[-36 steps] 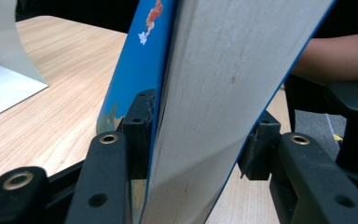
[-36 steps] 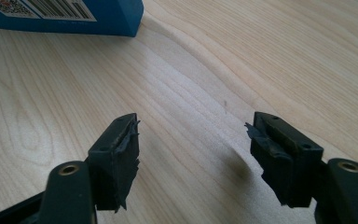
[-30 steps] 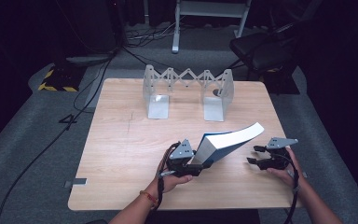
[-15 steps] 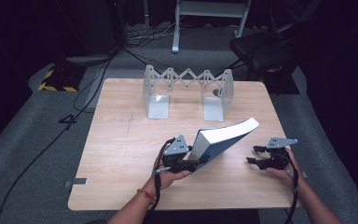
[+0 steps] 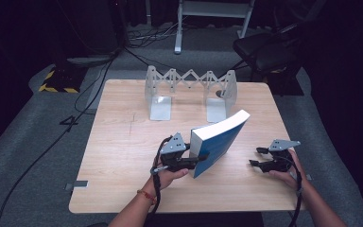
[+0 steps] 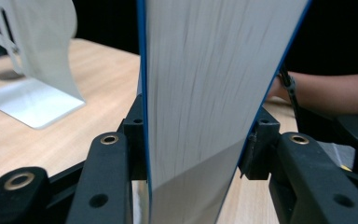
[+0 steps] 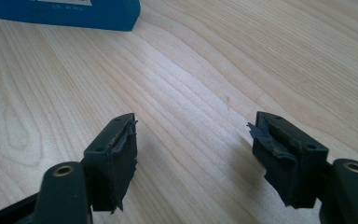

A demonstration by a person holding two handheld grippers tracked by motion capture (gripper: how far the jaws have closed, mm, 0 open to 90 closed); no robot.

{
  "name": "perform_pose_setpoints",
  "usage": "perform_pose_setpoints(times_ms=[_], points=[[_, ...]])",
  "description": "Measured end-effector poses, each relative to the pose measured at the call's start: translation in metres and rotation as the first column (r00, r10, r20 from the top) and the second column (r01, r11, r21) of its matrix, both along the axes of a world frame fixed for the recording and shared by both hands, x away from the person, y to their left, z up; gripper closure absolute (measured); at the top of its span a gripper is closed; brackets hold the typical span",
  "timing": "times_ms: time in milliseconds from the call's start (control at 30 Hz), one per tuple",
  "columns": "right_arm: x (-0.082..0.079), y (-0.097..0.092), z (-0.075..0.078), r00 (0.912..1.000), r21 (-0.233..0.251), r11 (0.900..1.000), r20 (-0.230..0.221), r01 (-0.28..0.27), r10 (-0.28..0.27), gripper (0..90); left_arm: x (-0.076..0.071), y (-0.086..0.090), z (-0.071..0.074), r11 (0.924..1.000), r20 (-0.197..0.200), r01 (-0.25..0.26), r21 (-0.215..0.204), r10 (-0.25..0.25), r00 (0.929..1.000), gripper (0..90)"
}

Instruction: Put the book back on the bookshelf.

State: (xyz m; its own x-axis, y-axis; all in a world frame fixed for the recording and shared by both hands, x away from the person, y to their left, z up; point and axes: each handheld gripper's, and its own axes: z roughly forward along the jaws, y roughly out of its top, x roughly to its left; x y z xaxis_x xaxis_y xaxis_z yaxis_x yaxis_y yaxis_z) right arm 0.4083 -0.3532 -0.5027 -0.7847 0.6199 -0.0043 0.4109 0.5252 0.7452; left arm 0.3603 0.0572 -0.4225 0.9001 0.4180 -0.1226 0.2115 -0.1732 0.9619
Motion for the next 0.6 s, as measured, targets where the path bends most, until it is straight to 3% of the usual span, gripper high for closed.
perform_pose_setpoints(times_ms=[200,467,600], points=[[0.000,0.001,-0.001,1.0000,0.005,1.0000,0.004,-0.006,0.006,29.5,0.001,-0.001,0.010,1.0000,0.021,-0.004,-0.004,0.005,0.9998,56.2],[0.002,0.001,-0.001,1.0000,-0.002,1.0000,0.006,0.000,0.000,26.6,0.011,-0.001,0.024,0.9962,0.016,0.005,-0.087,-0.004,0.9999,55.0],[0.003,-0.002,0.000,1.0000,-0.003,1.0000,-0.003,-0.007,0.007,25.0,0.013,-0.001,0.026,0.9966,0.029,0.032,-0.076,-0.030,0.9991,57.8]])
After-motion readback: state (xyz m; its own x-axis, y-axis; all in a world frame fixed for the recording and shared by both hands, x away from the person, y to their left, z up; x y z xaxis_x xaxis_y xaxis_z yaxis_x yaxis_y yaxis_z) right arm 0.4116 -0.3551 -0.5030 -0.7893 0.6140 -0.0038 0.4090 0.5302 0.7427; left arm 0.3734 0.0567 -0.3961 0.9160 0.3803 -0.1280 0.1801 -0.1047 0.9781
